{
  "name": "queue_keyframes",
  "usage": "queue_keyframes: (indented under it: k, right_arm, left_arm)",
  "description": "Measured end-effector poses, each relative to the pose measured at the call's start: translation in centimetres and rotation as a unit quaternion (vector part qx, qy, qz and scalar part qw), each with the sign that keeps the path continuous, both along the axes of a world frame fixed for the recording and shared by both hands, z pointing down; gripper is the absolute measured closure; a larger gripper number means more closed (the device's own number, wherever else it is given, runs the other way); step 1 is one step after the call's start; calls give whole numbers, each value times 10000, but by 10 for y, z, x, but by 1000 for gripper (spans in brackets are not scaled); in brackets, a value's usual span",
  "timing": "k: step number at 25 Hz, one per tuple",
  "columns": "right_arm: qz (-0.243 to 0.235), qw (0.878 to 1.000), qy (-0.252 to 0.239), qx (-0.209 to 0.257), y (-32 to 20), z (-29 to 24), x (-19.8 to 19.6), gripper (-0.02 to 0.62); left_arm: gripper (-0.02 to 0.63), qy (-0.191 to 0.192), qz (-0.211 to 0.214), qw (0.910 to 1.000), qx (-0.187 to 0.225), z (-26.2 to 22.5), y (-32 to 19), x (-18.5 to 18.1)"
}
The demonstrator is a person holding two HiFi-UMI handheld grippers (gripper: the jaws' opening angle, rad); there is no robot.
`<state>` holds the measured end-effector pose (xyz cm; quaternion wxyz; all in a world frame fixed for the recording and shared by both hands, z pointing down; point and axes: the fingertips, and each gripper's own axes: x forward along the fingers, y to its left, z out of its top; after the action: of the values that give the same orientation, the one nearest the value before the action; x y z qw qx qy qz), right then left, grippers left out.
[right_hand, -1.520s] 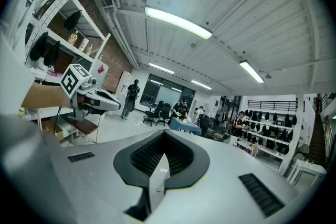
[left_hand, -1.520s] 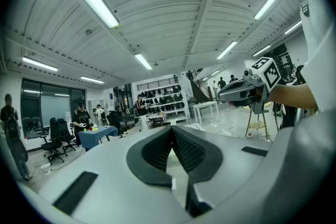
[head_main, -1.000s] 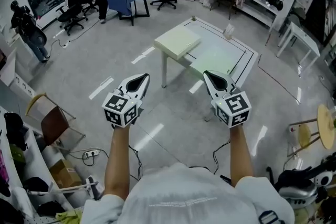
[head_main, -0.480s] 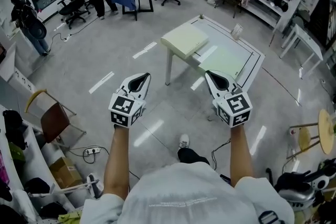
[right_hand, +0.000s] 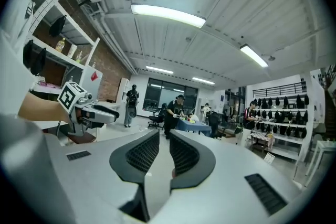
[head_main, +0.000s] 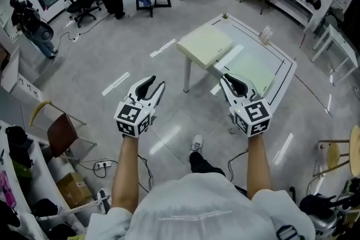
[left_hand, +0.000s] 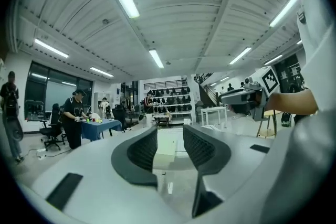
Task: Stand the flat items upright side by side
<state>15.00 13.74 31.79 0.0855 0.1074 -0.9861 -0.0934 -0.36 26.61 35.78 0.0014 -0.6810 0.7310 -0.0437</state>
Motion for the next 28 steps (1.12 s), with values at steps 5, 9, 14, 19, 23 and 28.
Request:
queue_keyframes:
  k: [5,9,14,19,23,28]
  right_arm:
    - [129,9994,276,-148,-77,22,-43,387]
    - [301,9983,139,-481,-140,26,-67,374]
    - [371,9962,295,-725,-197,54,-96,374]
    - [556,9911,476,-1110,-240,86,-115,373]
    - [733,9841,468,-1550,-264,105,-128,373]
    - [1065,9722,558,-2007,-280,131,-144,347]
  left_arm:
    - [377,4,57,9999,-96,-1,-77,-41]
    - [376,81,29,9997,-229,-1,-139,-74]
    - [377,246,-87,9977,-622,19,-201,-111]
    - [377,417,-19,9949,-918,35,-248,-134]
    - [377,557,175,9910,-1203,56,-277,-147]
    - [377,1018,434,9848,-1337,80,-308,-172]
